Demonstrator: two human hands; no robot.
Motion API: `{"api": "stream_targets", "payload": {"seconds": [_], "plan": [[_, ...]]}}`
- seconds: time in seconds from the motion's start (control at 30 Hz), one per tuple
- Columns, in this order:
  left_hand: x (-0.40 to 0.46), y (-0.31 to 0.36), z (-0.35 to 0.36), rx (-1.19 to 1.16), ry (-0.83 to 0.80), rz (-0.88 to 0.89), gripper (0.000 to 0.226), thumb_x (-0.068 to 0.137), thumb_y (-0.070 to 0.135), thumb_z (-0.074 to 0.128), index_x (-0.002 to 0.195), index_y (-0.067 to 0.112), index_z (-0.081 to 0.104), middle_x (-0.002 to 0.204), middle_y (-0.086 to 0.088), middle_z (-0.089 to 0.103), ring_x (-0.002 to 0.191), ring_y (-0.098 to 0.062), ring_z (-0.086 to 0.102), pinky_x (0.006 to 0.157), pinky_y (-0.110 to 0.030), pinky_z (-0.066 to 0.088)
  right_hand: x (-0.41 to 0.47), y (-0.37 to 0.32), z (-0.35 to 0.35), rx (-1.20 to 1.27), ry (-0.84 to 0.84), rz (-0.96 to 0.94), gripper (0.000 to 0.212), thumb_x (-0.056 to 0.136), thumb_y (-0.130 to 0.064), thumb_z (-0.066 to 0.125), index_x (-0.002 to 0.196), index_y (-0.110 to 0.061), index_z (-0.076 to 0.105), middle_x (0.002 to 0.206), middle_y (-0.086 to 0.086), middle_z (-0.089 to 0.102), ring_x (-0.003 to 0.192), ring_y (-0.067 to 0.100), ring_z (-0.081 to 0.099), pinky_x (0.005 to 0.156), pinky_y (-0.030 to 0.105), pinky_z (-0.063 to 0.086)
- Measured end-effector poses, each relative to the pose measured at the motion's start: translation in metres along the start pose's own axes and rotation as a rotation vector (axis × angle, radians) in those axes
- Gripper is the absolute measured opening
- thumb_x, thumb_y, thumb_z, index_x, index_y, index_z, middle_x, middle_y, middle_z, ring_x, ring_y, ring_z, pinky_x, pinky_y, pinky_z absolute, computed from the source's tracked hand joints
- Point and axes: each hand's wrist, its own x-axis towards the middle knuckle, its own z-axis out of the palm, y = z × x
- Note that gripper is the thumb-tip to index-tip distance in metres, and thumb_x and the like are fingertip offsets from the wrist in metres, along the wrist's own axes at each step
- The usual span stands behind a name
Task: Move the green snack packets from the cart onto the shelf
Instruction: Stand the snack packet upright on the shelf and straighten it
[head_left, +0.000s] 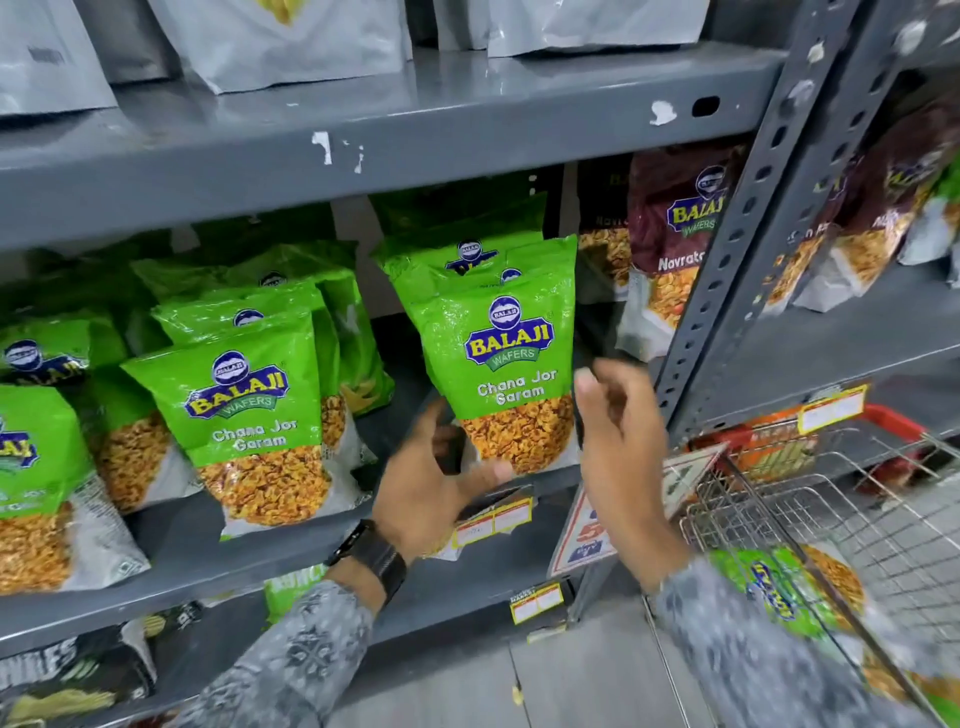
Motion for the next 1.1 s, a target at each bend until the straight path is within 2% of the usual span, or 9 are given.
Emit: {"api": "stream_targets", "payload": {"seconds": [0.1,0.23,0.33,0.5,0.67,0.83,0.9,0.97,1.1], "plan": [[-0.019,0.008,-0.033,-0.058,0.185,0.042,0.072,0.080,0.051,0.079,0.145,0.033,0.053,0.116,0.017,0.071,0.099,0.004,0.068,0.090,-0.028,0.057,-0.045,0.019,0.000,-0.075,-0.050,-0.072,0.003,0.099,-0.022,0.065,0.097,-0.019,0.066,0.090,-0.001,0.068,0.085,0.017,0.064,0.079,0.035,0.051],[-0.039,0.015,-0.122,0.090,0.616,0.225,0.026,0.090,0.035,0.070,0.116,0.029,0.072,0.096,0.018,0.075,0.081,-0.002,0.069,0.072,-0.030,0.059,-0.082,0.014,0.043,-0.235,-0.422,-0.079,0.006,0.091,-0.030,0.070,0.097,-0.030,0.070,0.088,-0.016,0.072,0.083,0.004,0.068,0.073,0.023,0.052],[-0.022,0.011,-0.195,0.464,0.820,0.154,0.037,0.094,0.030,0.064,0.129,0.017,0.065,0.118,-0.007,0.070,0.110,-0.028,0.064,0.097,-0.041,0.049,-0.089,0.003,0.098,-0.375,-0.637,-0.084,0.035,0.085,-0.026,0.074,0.119,-0.027,0.071,0.109,-0.008,0.075,0.101,0.012,0.071,0.088,0.034,0.056],[0.008,0.001,-0.244,0.721,0.377,-0.001,0.032,0.100,0.036,0.057,0.124,0.021,0.072,0.129,-0.006,0.074,0.121,-0.031,0.066,0.103,-0.038,0.049,-0.088,-0.013,0.161,-0.617,-0.808,-0.086,0.027,0.083,-0.042,0.071,0.101,-0.023,0.067,0.106,0.006,0.075,0.105,0.034,0.069,0.078,0.040,0.054],[0.023,0.009,-0.249,0.752,0.461,0.128,0.024,0.094,0.036,0.065,0.107,0.025,0.080,0.109,-0.009,0.081,0.101,-0.031,0.074,0.078,-0.030,0.051,-0.084,-0.004,0.166,-0.648,-0.736,0.001,0.040,0.085,-0.043,0.070,0.058,-0.033,0.043,0.082,0.003,0.060,0.095,0.037,0.067,0.065,0.036,0.039],[0.031,0.009,-0.246,0.598,0.492,0.110,0.029,0.095,0.031,0.064,0.122,0.024,0.074,0.122,-0.004,0.077,0.112,-0.028,0.070,0.092,-0.037,0.054,-0.080,-0.007,0.162,-0.667,-0.760,0.011,0.030,0.084,-0.034,0.072,0.073,-0.017,0.051,0.070,-0.001,0.057,0.081,0.036,0.062,0.063,0.037,0.038],[0.010,-0.008,-0.234,0.424,0.657,0.169,0.037,0.094,0.029,0.064,0.131,0.022,0.066,0.124,-0.007,0.069,0.111,-0.028,0.066,0.093,-0.037,0.052,-0.075,-0.016,0.164,-0.530,-0.732,0.021,0.014,0.074,-0.027,0.073,0.075,-0.022,0.060,0.070,-0.007,0.060,0.078,0.027,0.061,0.062,0.034,0.043],[-0.025,-0.039,-0.206,0.261,0.774,0.208,0.041,0.092,0.025,0.064,0.133,0.022,0.059,0.121,-0.005,0.064,0.105,-0.025,0.064,0.090,-0.035,0.053,-0.066,-0.033,0.171,-0.257,-0.600,0.093,0.032,0.068,-0.024,0.071,0.100,-0.028,0.073,0.086,-0.010,0.069,0.081,0.012,0.067,0.074,0.031,0.054],[-0.066,-0.100,-0.161,0.016,0.350,0.003,0.061,0.082,0.025,0.079,0.134,0.041,0.051,0.114,0.006,0.069,0.106,-0.007,0.067,0.095,-0.039,0.056,-0.023,-0.079,0.202,0.142,-0.413,0.240,0.062,0.074,-0.039,0.080,0.128,-0.013,0.067,0.100,0.001,0.073,0.078,0.006,0.065,0.076,0.028,0.051]]}}
